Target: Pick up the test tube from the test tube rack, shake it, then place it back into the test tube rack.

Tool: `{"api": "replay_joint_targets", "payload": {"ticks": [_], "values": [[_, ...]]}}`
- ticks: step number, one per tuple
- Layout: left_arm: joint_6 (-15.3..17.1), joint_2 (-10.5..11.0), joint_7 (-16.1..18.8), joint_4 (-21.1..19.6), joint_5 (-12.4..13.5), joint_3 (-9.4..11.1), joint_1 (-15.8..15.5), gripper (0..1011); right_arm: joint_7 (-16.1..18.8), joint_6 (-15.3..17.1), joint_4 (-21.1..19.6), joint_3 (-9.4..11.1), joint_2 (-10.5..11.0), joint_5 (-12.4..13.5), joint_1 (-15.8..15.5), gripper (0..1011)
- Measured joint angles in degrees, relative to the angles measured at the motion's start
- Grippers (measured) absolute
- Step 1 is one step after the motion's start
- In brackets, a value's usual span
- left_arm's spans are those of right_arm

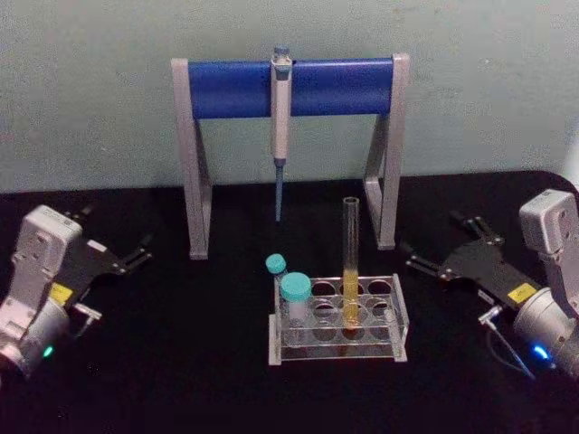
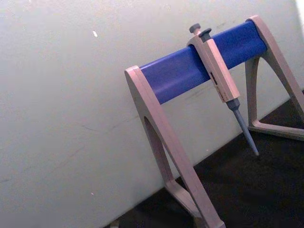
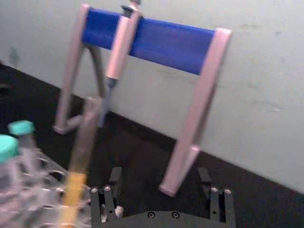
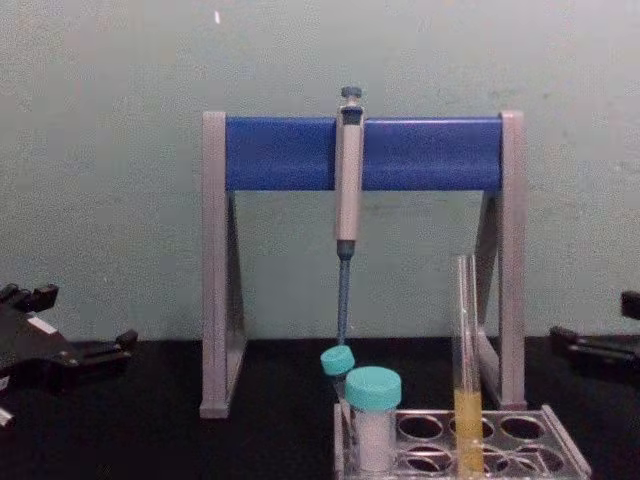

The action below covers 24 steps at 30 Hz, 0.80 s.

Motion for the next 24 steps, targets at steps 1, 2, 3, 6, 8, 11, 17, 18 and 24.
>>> {"api": "replay_joint_targets", "payload": {"ticks": [1,2,3,6,8,11,17,18,24], "values": [[0.0,0.0,0.0,0.0,0.0,0.0,0.0,1010,1.4,0.7,-0.7,0.2,0.0,1.3,-0.2,1000],[0.0,0.0,0.0,0.0,0.0,0.0,0.0,1010,2.2,1.1,-1.0,0.4,0.1,1.9,-0.4,1000],[0.0,0.0,0.0,0.0,0.0,0.0,0.0,1010,3.8,2.0,-1.6,0.7,0.1,3.5,-0.6,1000],[0.0,0.0,0.0,0.0,0.0,0.0,0.0,1009,6.4,3.5,-2.4,0.9,0.3,5.5,-0.8,1000],[0.0,0.0,0.0,0.0,0.0,0.0,0.0,1010,8.0,4.4,-2.8,1.1,0.4,6.7,-0.8,1000],[0.0,0.0,0.0,0.0,0.0,0.0,0.0,1009,11.5,6.5,-3.5,1.3,0.5,9.0,-0.8,1000],[0.0,0.0,0.0,0.0,0.0,0.0,0.0,1010,14.8,9.1,-3.1,1.0,-0.2,10.1,0.5,1000],[0.0,0.0,0.0,0.0,0.0,0.0,0.0,1009,14.8,9.1,-3.1,1.0,-0.2,10.1,0.5,1000],[0.0,0.0,0.0,0.0,0.0,0.0,0.0,1010,16.2,11.7,-0.4,-0.4,-2.2,10.1,3.6,1000]]}}
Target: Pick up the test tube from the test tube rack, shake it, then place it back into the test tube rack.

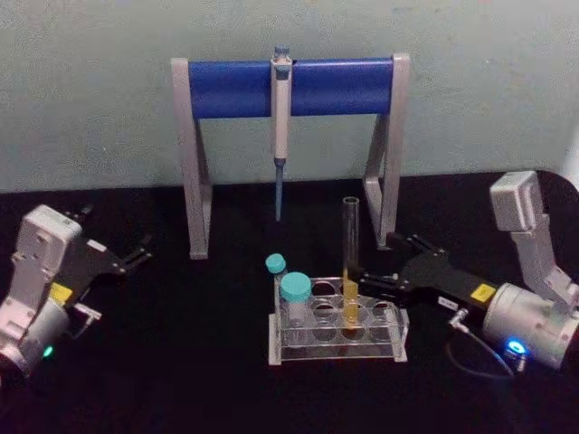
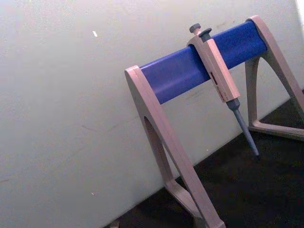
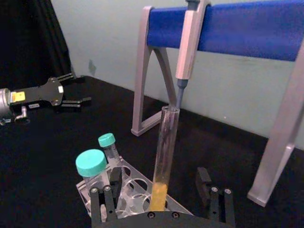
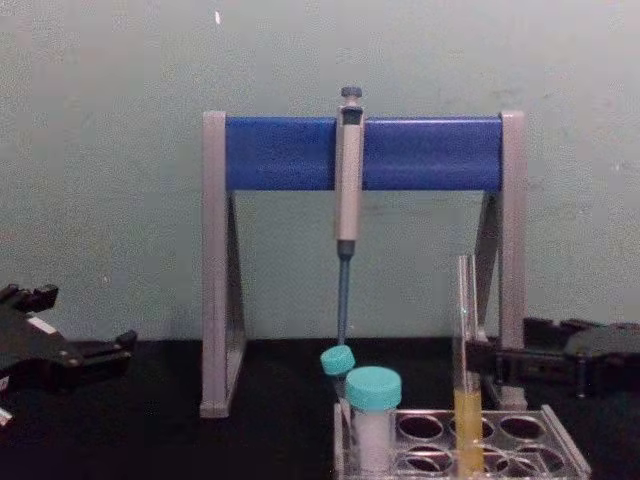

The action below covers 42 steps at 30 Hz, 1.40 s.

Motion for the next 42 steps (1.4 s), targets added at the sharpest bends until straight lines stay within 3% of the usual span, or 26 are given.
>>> {"api": "replay_joint_targets", "payload": {"ticks": [9,19,37,42], "values": [[0.0,0.0,0.0,0.0,0.0,0.0,0.0,1010,1.1,1.9,5.1,-2.8,-2.6,-2.0,5.4,1000],[0.0,0.0,0.0,0.0,0.0,0.0,0.0,1010,2.5,2.0,10.4,-4.4,-5.2,-3.0,9.4,1000],[0.0,0.0,0.0,0.0,0.0,0.0,0.0,1010,2.8,1.5,11.4,-4.7,-5.7,-3.4,10.2,1000],[0.0,0.0,0.0,0.0,0.0,0.0,0.0,1010,2.7,1.5,11.3,-4.6,-5.7,-3.4,10.1,902]]}}
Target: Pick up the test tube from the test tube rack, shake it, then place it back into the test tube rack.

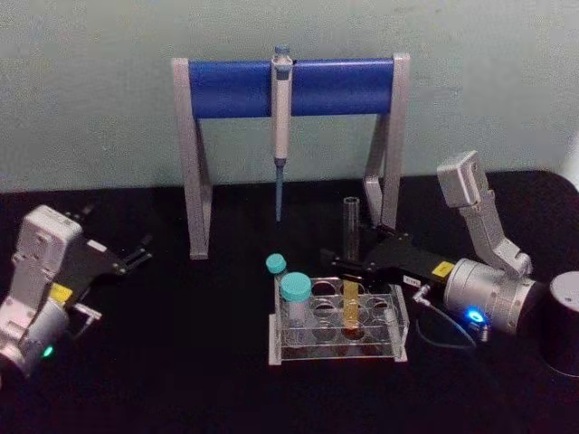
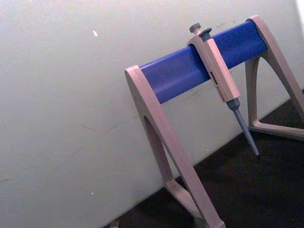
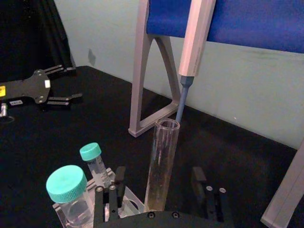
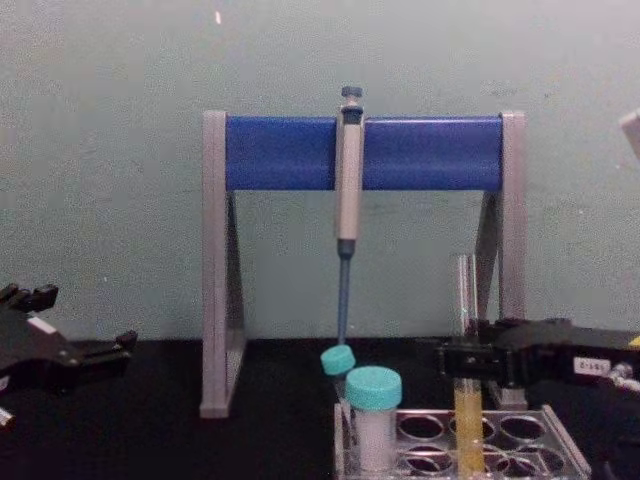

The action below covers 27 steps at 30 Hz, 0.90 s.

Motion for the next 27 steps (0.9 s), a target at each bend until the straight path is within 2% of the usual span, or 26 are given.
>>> {"api": "replay_joint_targets", "payload": {"ticks": [4,8,9,18,19,20,22,27], "values": [[0.0,0.0,0.0,0.0,0.0,0.0,0.0,1010,0.0,0.0,0.0,0.0,0.0,0.0,0.0,807],[0.0,0.0,0.0,0.0,0.0,0.0,0.0,1010,-0.1,0.0,-0.1,0.0,0.0,0.0,0.0,647],[0.0,0.0,0.0,0.0,0.0,0.0,0.0,1010,-0.1,0.0,-0.1,0.0,0.0,0.0,-0.1,647],[0.0,0.0,0.0,0.0,0.0,0.0,0.0,1010,-0.1,0.0,-0.1,0.0,0.1,0.1,-0.1,338],[0.0,0.0,0.0,0.0,0.0,0.0,0.0,1010,-0.1,0.0,-0.1,0.0,0.1,0.1,-0.1,338],[0.0,0.0,0.0,0.0,0.0,0.0,0.0,1010,-0.1,0.0,-0.1,0.0,0.1,0.1,-0.1,277],[0.0,0.0,0.0,0.0,0.0,0.0,0.0,1010,-0.1,0.0,-0.1,0.0,0.1,0.1,-0.1,233],[0.0,0.0,0.0,0.0,0.0,0.0,0.0,1010,-0.1,0.0,-0.1,0.0,0.1,0.1,-0.1,233]]}}
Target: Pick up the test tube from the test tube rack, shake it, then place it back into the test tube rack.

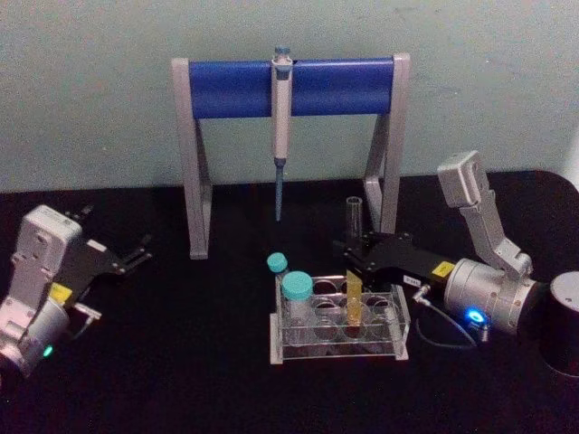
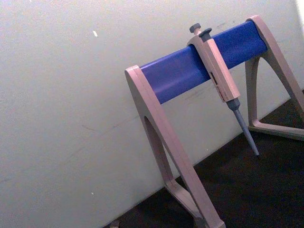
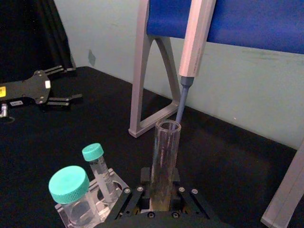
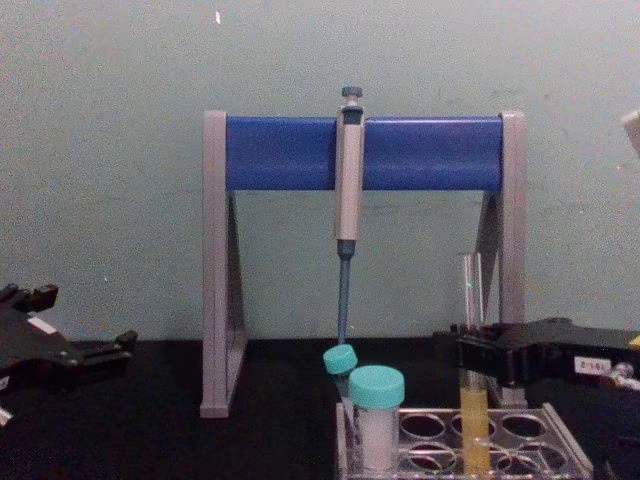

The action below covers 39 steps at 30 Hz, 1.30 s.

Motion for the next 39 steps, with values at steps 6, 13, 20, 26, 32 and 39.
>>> {"api": "replay_joint_targets", "payload": {"ticks": [6,13,20,26,32,39], "values": [[0.0,0.0,0.0,0.0,0.0,0.0,0.0,1010,0.0,0.0,0.0,0.0,0.0,0.0,0.0,233],[0.0,0.0,0.0,0.0,0.0,0.0,0.0,1010,0.2,-2.0,-0.3,-0.1,0.0,-0.9,-0.5,233],[0.0,0.0,0.0,0.0,0.0,0.0,0.0,1010,-0.7,-6.5,-2.3,0.8,-0.1,-2.5,-2.9,232],[0.0,0.0,0.0,0.0,0.0,0.0,0.0,1010,-1.2,-8.2,-4.1,2.0,-0.2,-2.8,-4.3,233],[0.0,0.0,0.0,0.0,0.0,0.0,0.0,1010,-1.7,-9.6,-7.4,3.5,0.2,-3.5,-5.2,232],[0.0,0.0,0.0,0.0,0.0,0.0,0.0,1009,-2.0,-10.5,-10.6,4.9,0.4,-4.1,-5.0,233]]}}
